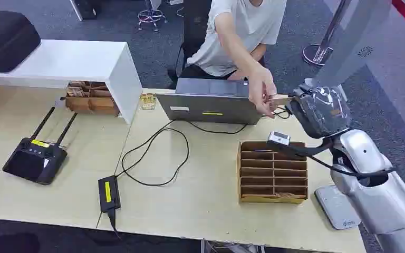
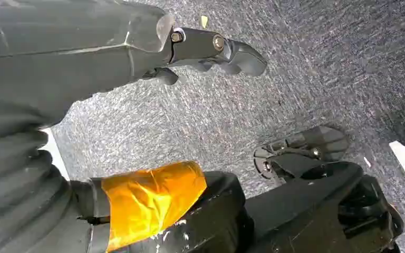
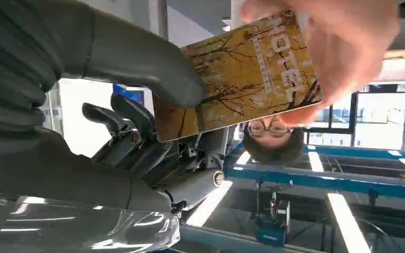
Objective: Pass the card to the sensor for recognition and then transmit it.
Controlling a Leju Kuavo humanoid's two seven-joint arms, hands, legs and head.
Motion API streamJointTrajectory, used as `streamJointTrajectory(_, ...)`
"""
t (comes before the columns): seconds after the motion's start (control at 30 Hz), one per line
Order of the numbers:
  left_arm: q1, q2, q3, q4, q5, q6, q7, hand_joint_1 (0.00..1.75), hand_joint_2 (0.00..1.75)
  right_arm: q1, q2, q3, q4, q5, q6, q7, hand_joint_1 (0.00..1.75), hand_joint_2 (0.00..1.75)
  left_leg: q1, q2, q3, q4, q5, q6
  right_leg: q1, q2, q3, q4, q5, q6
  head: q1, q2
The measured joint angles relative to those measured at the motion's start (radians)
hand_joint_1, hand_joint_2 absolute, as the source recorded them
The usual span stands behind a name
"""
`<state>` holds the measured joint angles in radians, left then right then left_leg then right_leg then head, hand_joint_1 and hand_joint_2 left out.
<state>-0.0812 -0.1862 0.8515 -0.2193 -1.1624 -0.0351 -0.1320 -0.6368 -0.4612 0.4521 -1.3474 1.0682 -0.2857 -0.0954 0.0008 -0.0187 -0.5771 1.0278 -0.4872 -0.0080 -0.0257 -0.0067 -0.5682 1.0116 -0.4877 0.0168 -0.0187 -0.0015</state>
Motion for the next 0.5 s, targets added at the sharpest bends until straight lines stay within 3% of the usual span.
streamJointTrajectory(0.5, 0.001, 0.000, 0.003, 0.000, 0.003, -0.004, -0.012, 0.00, 1.75, 0.001, 0.000, 0.000, 0.000, -0.003, -0.001, -0.003, 1.75, 1.75, 0.000, 0.000, 0.000, 0.000, 0.000, 0.000, 0.000, 0.000, 0.000, 0.000, 0.000, 0.000, 0.000, 0.000)
